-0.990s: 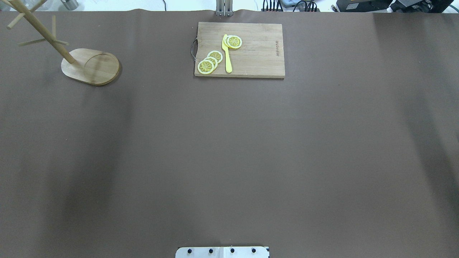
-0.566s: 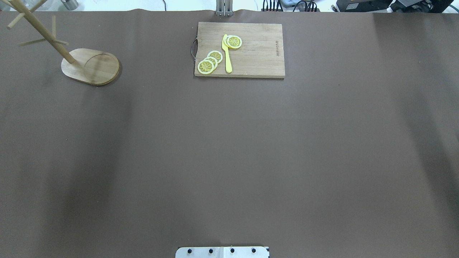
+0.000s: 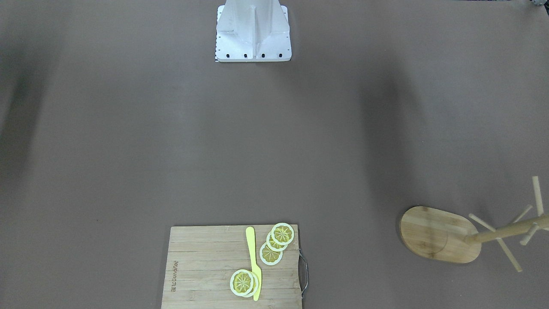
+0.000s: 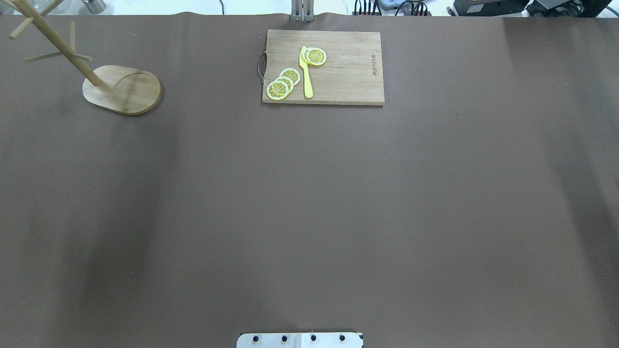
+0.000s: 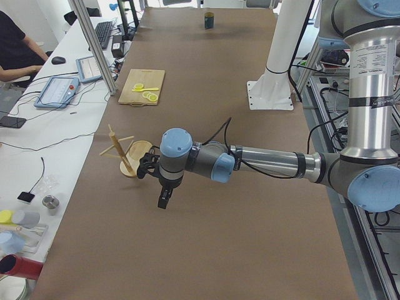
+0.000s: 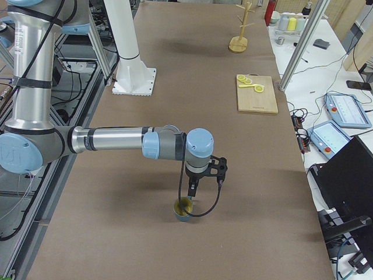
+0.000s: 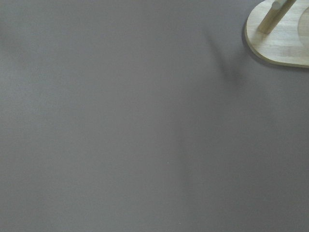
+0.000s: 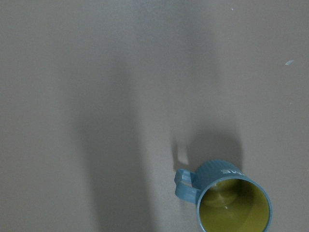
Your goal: Hang cup on storage rack
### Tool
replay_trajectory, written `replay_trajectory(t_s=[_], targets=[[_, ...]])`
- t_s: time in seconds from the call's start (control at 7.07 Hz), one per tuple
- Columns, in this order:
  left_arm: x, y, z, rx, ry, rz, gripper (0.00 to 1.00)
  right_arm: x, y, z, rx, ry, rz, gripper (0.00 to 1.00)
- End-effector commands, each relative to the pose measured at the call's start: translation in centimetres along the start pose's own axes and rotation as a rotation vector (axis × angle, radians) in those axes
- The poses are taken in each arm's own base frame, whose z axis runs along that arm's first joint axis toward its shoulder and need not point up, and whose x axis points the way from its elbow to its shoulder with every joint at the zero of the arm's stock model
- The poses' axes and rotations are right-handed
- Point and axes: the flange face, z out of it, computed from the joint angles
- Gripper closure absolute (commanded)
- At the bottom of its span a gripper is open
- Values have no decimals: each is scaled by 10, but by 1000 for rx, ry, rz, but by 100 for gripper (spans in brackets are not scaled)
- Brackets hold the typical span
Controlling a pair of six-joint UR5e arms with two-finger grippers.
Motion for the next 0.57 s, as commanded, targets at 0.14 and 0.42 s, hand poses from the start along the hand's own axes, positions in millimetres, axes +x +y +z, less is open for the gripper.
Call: replay_trajectory(t_s=[0.14, 0.42], targets=[[0, 0, 1, -1, 6, 0, 1, 61, 11, 55, 10, 1, 0, 0], [1, 0, 1, -1, 7, 0, 2, 74, 21, 65, -12, -1, 29, 0]])
